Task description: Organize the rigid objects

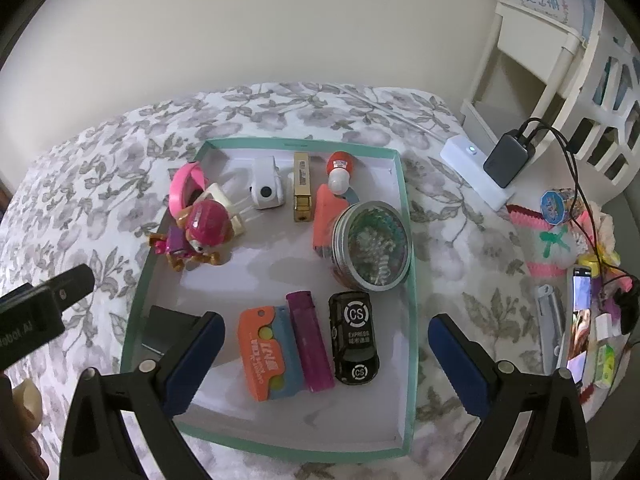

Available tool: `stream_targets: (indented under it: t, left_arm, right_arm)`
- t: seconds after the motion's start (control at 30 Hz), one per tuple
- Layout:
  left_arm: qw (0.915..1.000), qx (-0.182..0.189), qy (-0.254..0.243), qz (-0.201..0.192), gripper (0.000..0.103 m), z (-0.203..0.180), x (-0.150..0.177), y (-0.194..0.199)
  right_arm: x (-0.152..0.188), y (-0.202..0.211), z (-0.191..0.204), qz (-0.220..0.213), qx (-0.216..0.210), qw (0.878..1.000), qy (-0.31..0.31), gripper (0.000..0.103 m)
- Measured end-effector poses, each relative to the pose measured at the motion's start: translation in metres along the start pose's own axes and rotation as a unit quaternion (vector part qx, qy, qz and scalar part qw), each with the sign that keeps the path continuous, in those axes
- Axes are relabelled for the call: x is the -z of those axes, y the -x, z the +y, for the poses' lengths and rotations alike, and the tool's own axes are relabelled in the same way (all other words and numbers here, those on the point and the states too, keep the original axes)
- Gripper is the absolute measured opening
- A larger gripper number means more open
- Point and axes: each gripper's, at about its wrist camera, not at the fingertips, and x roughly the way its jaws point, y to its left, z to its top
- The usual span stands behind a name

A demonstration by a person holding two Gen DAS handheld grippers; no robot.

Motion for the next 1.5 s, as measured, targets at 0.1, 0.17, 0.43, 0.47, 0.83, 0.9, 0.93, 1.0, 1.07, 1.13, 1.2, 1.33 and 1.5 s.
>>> stream_targets:
  t: [0.1,0.17,0.43,0.47,0.83,0.9,0.93,1.0,1.07,1.13,1.2,1.33,1.5]
  left_arm:
    - [1.0,-0.004,0.005,-0.003,0.101,0.006,0.007,0.006]
    - [1.0,-0.003,0.006,-0.004,0.101,0.009,0.011,0.011]
    - [0.9989,-0.009,-0.033,-0.031,0.101,0.007,0.036,0.035]
    - [0.9987,-0.011,-0.037,-0.033,0.101,0.007,0.038,0.038]
    - [0.9941,-0.073,-0.064,-0.048,0.101,0.018,0.065,0.057]
    - [0.9933,-0.079,-0.068,-0.051,0.101,0.019,0.067,0.059]
    - [0.9932,-0.077,-0.069,-0.053,0.101,0.02,0.069,0.06]
    - [0.9937,-0.07,-0.069,-0.053,0.101,0.02,0.07,0.062]
    - [0.9941,-0.068,-0.066,-0.052,0.101,0.022,0.071,0.063]
    - [0.9941,-0.075,-0.06,-0.052,0.101,0.024,0.072,0.065]
    - [0.9945,-0.073,-0.053,-0.052,0.101,0.027,0.072,0.066]
    - [0.9954,-0.069,-0.046,-0.047,0.101,0.031,0.073,0.067]
    - [0.9953,-0.069,-0.047,-0.049,0.101,0.029,0.073,0.068]
  right_arm:
    - [0.004,0.007,0.0,-0.005,-0.002,1.0,-0.004,0.103]
    - [0.007,0.012,0.0,-0.01,-0.006,1.0,-0.003,0.103]
    - [0.027,0.035,0.002,-0.027,-0.024,0.999,-0.006,0.103]
    - [0.03,0.038,0.002,-0.029,-0.028,0.999,-0.007,0.103]
    - [0.057,0.058,0.007,-0.04,-0.027,0.999,0.001,0.103]
    - [0.06,0.06,0.008,-0.04,-0.025,0.999,0.003,0.103]
    - [0.062,0.061,0.009,-0.04,-0.023,0.999,0.004,0.103]
    - [0.064,0.063,0.009,-0.043,-0.019,0.999,0.008,0.103]
    - [0.065,0.065,0.01,-0.045,-0.016,0.999,0.008,0.103]
    - [0.067,0.067,0.01,-0.047,-0.015,0.999,0.008,0.103]
    - [0.068,0.07,0.009,-0.052,-0.013,0.999,0.006,0.103]
    - [0.069,0.076,0.006,-0.062,-0.01,0.998,-0.003,0.103]
    - [0.07,0.078,0.003,-0.063,-0.014,0.998,-0.008,0.103]
